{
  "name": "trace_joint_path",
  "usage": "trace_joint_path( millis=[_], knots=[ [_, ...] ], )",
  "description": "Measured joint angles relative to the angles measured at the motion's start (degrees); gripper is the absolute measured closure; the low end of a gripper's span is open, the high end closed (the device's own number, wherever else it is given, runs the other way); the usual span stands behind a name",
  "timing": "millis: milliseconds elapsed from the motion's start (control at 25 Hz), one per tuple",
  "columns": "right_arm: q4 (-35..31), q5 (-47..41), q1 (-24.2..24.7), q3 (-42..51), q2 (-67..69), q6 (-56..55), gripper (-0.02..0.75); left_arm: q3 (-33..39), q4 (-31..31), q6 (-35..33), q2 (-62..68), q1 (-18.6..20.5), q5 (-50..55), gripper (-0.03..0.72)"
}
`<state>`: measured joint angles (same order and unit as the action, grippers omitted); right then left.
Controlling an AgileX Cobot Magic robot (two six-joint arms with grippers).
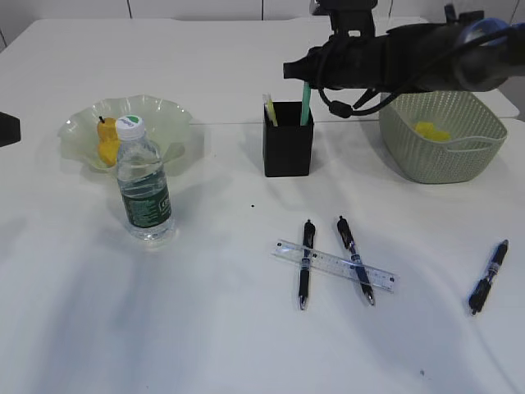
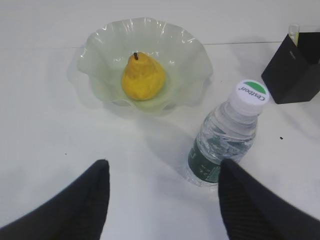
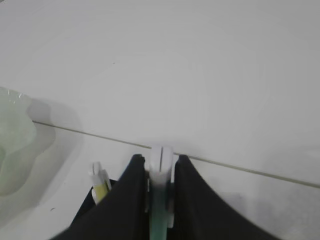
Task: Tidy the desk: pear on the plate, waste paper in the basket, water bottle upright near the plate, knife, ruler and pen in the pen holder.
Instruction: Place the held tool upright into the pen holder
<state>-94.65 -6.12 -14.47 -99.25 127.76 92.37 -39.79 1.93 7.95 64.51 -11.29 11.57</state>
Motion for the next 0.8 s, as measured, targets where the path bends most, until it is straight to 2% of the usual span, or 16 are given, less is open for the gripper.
trace_joint_path(
  millis=[360,800],
  knots=[
    [-1.31,-1.71,0.00,-1.12,3.43,0.57,0.607,0.00,0.00,0.00,0.00,0.00,0.00,0.204],
    [-2.16,-1.84,0.00,-1.24,3.43,0.69,0.356,0.00,0.00,0.00,0.00,0.00,0.00,0.206]
  ],
)
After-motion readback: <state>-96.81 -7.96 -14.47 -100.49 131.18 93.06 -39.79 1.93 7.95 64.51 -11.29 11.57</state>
